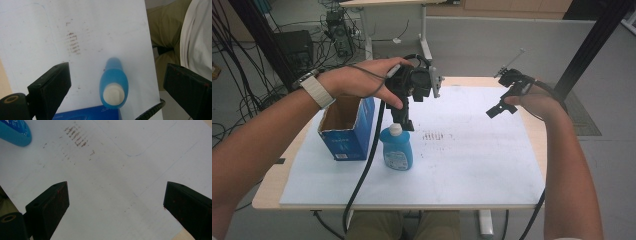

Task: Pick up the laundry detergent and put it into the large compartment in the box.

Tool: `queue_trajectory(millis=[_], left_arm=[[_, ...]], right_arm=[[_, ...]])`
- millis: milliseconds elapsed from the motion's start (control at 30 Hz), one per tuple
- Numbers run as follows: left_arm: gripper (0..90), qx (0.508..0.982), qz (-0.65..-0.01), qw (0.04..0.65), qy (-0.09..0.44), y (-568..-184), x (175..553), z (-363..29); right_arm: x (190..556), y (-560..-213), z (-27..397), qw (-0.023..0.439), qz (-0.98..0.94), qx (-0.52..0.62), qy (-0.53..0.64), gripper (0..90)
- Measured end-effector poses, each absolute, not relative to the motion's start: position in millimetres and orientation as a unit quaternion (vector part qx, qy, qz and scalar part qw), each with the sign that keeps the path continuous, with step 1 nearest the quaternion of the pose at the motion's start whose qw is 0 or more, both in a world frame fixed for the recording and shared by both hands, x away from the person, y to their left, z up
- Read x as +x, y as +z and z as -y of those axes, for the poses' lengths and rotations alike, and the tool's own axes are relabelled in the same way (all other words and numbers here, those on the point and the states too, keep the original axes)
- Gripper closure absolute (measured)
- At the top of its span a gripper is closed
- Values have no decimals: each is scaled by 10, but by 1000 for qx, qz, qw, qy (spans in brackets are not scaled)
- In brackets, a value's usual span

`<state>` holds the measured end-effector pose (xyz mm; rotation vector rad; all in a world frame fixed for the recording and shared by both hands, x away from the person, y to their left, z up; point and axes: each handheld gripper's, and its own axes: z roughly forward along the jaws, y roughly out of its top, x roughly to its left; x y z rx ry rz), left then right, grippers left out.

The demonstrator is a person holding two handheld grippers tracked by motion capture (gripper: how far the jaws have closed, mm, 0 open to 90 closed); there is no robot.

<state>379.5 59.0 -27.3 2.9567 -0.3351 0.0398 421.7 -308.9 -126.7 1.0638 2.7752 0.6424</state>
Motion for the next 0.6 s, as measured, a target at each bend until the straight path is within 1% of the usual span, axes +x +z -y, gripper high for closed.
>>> queue_trajectory(millis=[300, 600], left_arm=[[80, 989, 116, 87, 9, -336, 3820, -685], [77, 990, 114, 77, 8, -400, 3850, -723]], right_arm=[[4196, -1249, 3069, 52, -912, 348, 210, 63], [4214, -1260, 3050, 50, -913, 348, 207, 63]])
